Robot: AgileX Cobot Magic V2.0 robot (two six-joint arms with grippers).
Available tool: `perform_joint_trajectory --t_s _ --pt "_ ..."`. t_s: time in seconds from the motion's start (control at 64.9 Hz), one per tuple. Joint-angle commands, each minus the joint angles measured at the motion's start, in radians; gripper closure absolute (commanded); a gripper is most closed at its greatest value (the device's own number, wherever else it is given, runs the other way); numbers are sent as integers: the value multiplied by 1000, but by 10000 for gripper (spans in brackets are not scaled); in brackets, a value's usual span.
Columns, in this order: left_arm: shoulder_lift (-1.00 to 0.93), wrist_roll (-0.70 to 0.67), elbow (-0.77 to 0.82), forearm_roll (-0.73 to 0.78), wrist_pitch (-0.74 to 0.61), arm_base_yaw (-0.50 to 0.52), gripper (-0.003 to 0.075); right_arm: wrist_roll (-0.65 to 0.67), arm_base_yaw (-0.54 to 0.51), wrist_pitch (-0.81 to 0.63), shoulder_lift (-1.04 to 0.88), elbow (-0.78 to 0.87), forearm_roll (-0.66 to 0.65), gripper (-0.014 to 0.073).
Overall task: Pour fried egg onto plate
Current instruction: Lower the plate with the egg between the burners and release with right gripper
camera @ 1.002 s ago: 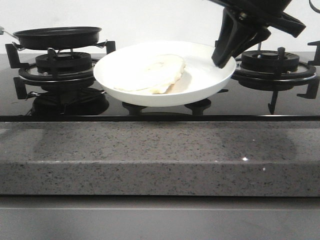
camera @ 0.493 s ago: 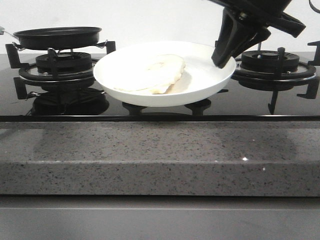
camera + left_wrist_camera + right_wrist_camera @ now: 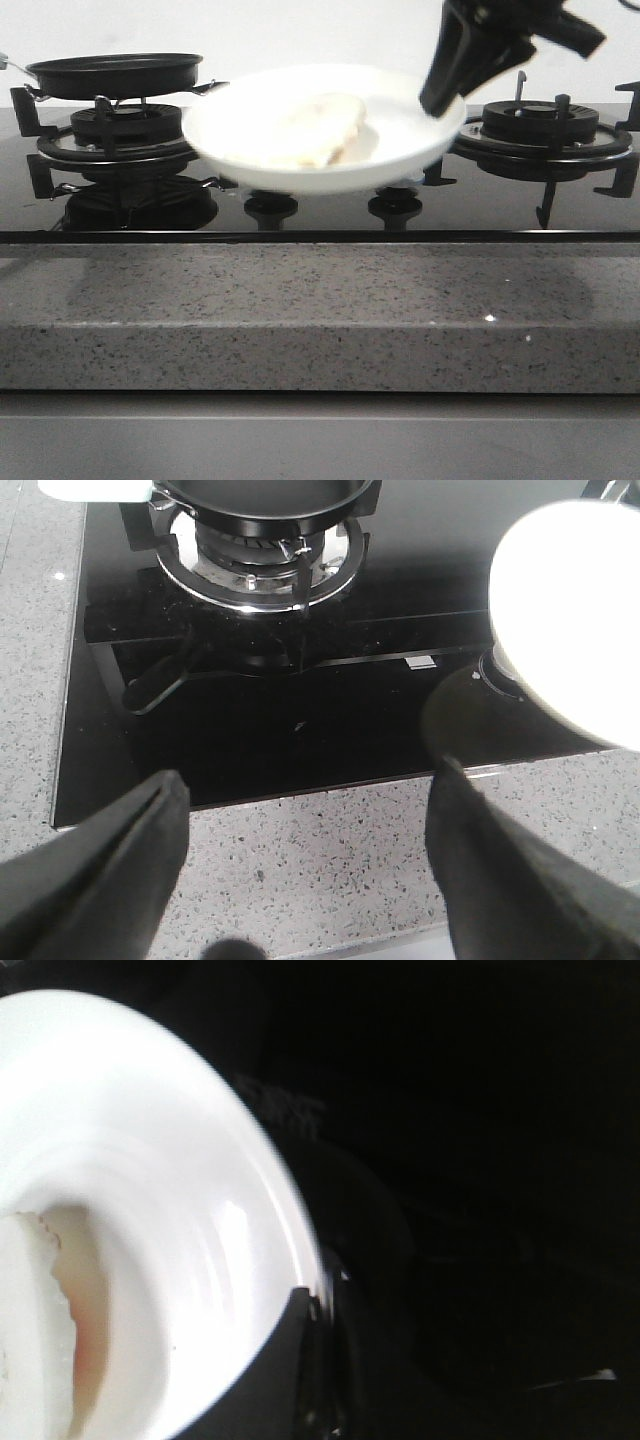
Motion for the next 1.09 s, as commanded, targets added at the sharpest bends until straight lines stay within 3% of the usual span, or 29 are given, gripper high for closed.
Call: perform_joint_trajectory --t_s 0.0,0.432,0.771,0.878,1.079 --pt "1 -12 -24 -7 -74 -11 230 1 -2 -34 -30 -104 48 662" --pt "1 -12 -24 -7 -74 -11 230 299 -45 111 249 -494 -57 660" --pt "1 -12 -24 -7 -74 -11 230 389 -84 133 353 -523 -61 643" --pt "1 -12 -24 -7 -74 -11 230 389 -83 130 361 -523 -60 546" --pt "1 -12 -24 -7 -74 -11 230 389 -83 124 362 -523 -60 265"
